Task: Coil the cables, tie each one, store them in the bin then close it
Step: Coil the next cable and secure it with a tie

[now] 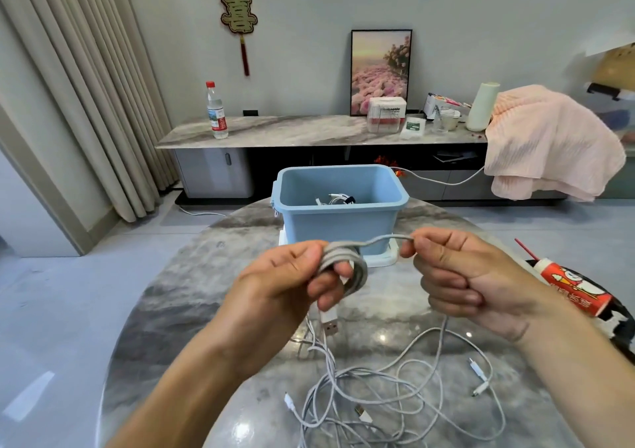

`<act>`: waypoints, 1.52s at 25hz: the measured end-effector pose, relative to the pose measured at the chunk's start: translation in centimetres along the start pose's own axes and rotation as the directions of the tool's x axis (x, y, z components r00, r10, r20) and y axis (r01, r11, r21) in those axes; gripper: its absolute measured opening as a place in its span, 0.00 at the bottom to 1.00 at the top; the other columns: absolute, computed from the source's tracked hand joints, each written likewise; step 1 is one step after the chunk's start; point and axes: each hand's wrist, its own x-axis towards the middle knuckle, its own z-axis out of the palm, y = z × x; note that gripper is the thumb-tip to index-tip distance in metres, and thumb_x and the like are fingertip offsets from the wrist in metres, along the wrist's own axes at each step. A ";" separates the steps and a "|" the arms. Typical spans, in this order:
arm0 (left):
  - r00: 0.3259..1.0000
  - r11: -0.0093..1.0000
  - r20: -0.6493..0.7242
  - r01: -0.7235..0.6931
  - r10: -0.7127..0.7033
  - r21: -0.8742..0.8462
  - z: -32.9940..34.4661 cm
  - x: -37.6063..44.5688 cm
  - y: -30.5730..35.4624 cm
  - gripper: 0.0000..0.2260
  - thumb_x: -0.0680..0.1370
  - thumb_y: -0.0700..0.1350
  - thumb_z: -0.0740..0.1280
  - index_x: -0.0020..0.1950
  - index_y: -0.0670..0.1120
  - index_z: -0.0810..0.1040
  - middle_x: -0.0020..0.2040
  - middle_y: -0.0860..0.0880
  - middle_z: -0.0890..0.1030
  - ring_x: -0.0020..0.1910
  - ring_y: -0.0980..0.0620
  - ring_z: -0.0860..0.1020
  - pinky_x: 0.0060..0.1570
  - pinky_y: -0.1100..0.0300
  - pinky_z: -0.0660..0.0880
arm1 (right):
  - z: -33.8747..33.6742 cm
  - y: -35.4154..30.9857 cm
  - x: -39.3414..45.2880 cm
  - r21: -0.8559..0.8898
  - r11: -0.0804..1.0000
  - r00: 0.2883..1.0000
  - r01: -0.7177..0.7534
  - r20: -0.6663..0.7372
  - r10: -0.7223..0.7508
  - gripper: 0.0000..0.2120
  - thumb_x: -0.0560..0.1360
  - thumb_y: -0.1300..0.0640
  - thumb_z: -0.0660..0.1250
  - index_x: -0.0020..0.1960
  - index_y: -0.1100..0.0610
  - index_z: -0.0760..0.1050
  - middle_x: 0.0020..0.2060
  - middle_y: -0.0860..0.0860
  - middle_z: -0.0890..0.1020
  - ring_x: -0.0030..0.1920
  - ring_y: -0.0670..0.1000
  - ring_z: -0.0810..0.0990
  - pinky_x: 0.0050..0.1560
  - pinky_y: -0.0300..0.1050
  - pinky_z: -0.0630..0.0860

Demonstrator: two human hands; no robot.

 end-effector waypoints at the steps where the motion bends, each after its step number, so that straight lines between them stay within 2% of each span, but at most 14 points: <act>1: 1.000 0.992 0.010 -0.023 0.024 -0.128 0.1 0.0 0.3 0.12 0.78 0.42 0.60 0.45 0.39 0.81 0.31 0.50 0.70 0.32 0.53 0.70 0.41 0.64 0.71 | 0.8 0.8 0.6 0.075 0.997 1.000 0.012 -0.004 -0.012 0.11 0.72 0.50 0.71 0.45 0.58 0.81 0.23 0.49 0.62 0.17 0.42 0.58 0.21 0.29 0.57; 2: 0.999 0.971 0.001 -0.046 0.048 -0.236 0.1 0.0 0.4 0.11 0.78 0.42 0.60 0.47 0.39 0.82 0.33 0.50 0.71 0.33 0.53 0.72 0.47 0.62 0.72 | 1.8 1.7 1.1 0.027 0.999 0.998 0.045 -0.033 -0.044 0.10 0.74 0.49 0.68 0.44 0.56 0.81 0.23 0.49 0.62 0.17 0.42 0.57 0.21 0.30 0.55; 4: 0.990 0.936 -0.129 -0.105 0.064 -0.335 -0.5 0.0 0.2 0.13 0.78 0.43 0.59 0.50 0.40 0.82 0.35 0.50 0.73 0.36 0.53 0.75 0.56 0.53 0.69 | 4.2 4.1 1.8 -0.419 0.891 0.966 0.174 -0.103 -0.237 0.11 0.78 0.47 0.63 0.44 0.51 0.80 0.24 0.46 0.66 0.21 0.43 0.61 0.22 0.36 0.58; 6: 0.950 0.940 -0.300 -0.181 0.090 -0.290 -1.2 0.4 0.0 0.14 0.78 0.44 0.58 0.53 0.41 0.82 0.36 0.50 0.75 0.39 0.53 0.77 0.58 0.51 0.67 | 6.2 6.0 1.7 -0.828 0.508 0.904 0.238 -0.003 -0.428 0.09 0.82 0.48 0.60 0.50 0.49 0.76 0.28 0.44 0.73 0.28 0.45 0.72 0.30 0.44 0.67; 8: 0.902 0.966 -0.410 -0.214 0.137 -0.146 -1.4 0.9 -0.5 0.15 0.78 0.44 0.60 0.57 0.40 0.80 0.38 0.49 0.79 0.42 0.54 0.80 0.57 0.55 0.69 | 8.2 6.1 0.7 -0.906 0.372 0.912 0.200 0.034 -0.408 0.06 0.83 0.51 0.56 0.57 0.47 0.71 0.38 0.45 0.79 0.41 0.50 0.80 0.42 0.50 0.74; 10: 0.839 0.966 -0.484 -0.183 0.249 0.181 -1.4 1.0 -1.4 0.13 0.78 0.45 0.62 0.55 0.38 0.81 0.39 0.48 0.82 0.44 0.55 0.81 0.50 0.62 0.74 | 10.2 5.7 0.0 -0.947 0.291 0.941 0.135 0.031 -0.337 0.08 0.82 0.54 0.55 0.60 0.47 0.68 0.49 0.49 0.82 0.50 0.56 0.80 0.47 0.52 0.74; 13: 0.848 0.644 -0.267 -0.108 0.457 0.757 -1.5 0.9 -2.4 0.11 0.81 0.43 0.62 0.46 0.38 0.80 0.37 0.50 0.80 0.38 0.56 0.78 0.42 0.59 0.74 | 11.0 3.7 -0.7 -0.990 0.094 0.919 0.108 0.064 -0.388 0.07 0.82 0.52 0.57 0.55 0.50 0.72 0.47 0.50 0.83 0.49 0.57 0.81 0.43 0.51 0.71; 14: 0.876 0.596 -0.190 -0.130 0.443 0.793 -1.3 0.8 -2.3 0.12 0.82 0.44 0.61 0.46 0.38 0.78 0.36 0.49 0.78 0.37 0.54 0.77 0.40 0.55 0.73 | 10.5 2.6 -0.7 -0.990 0.007 0.876 0.140 0.121 -0.467 0.08 0.81 0.50 0.58 0.52 0.50 0.75 0.43 0.49 0.83 0.45 0.57 0.82 0.39 0.50 0.73; 18: 0.967 0.740 -0.064 -0.144 0.246 0.657 -1.0 0.4 -1.5 0.17 0.82 0.46 0.58 0.47 0.33 0.76 0.37 0.41 0.75 0.38 0.44 0.73 0.42 0.48 0.71 | 5.7 -0.1 -0.5 -0.946 -0.126 0.703 0.298 0.307 -0.642 0.14 0.76 0.39 0.63 0.42 0.47 0.80 0.32 0.42 0.80 0.31 0.45 0.77 0.29 0.46 0.73; 23: 0.998 0.887 0.061 -0.031 0.003 0.461 -0.9 0.2 -0.8 0.16 0.81 0.43 0.57 0.51 0.32 0.79 0.33 0.50 0.73 0.35 0.53 0.71 0.39 0.62 0.70 | 2.6 0.5 0.7 -0.884 -0.021 0.647 0.467 0.358 -0.673 0.20 0.79 0.39 0.63 0.38 0.52 0.79 0.28 0.44 0.75 0.28 0.43 0.70 0.28 0.45 0.70; 26: 0.999 0.995 0.013 -0.045 0.044 0.088 -0.1 0.2 -0.5 0.15 0.79 0.44 0.59 0.48 0.35 0.80 0.32 0.50 0.71 0.33 0.53 0.70 0.39 0.64 0.69 | 3.6 3.4 1.5 -0.810 0.319 0.671 0.492 0.120 -0.731 0.16 0.82 0.41 0.56 0.41 0.48 0.73 0.26 0.47 0.70 0.27 0.44 0.67 0.27 0.46 0.66; 29: 0.980 0.964 -0.186 -0.120 0.076 -0.237 -0.3 0.5 -0.5 0.12 0.79 0.44 0.60 0.51 0.38 0.80 0.34 0.50 0.72 0.35 0.53 0.73 0.46 0.58 0.68 | 6.4 6.4 1.9 -0.702 0.600 0.786 0.382 -0.095 -0.611 0.13 0.82 0.44 0.55 0.42 0.45 0.70 0.28 0.52 0.70 0.27 0.49 0.68 0.30 0.52 0.66; 35: 0.872 0.979 -0.471 -0.191 0.136 -0.072 -1.4 1.0 -1.3 0.15 0.78 0.47 0.61 0.60 0.42 0.79 0.41 0.50 0.81 0.45 0.55 0.80 0.53 0.57 0.70 | 10.2 7.2 0.9 -0.609 0.788 0.973 0.096 -0.108 -0.202 0.10 0.84 0.55 0.54 0.52 0.48 0.73 0.27 0.44 0.72 0.26 0.41 0.69 0.32 0.37 0.65; 38: 0.797 0.968 -0.550 -0.177 0.248 0.179 -1.7 1.2 -1.6 0.12 0.81 0.45 0.61 0.55 0.40 0.81 0.43 0.52 0.84 0.45 0.57 0.80 0.52 0.60 0.72 | 11.3 6.5 -0.2 -0.835 0.546 0.982 0.067 -0.043 -0.186 0.10 0.84 0.51 0.55 0.52 0.52 0.73 0.36 0.46 0.77 0.39 0.46 0.76 0.44 0.46 0.72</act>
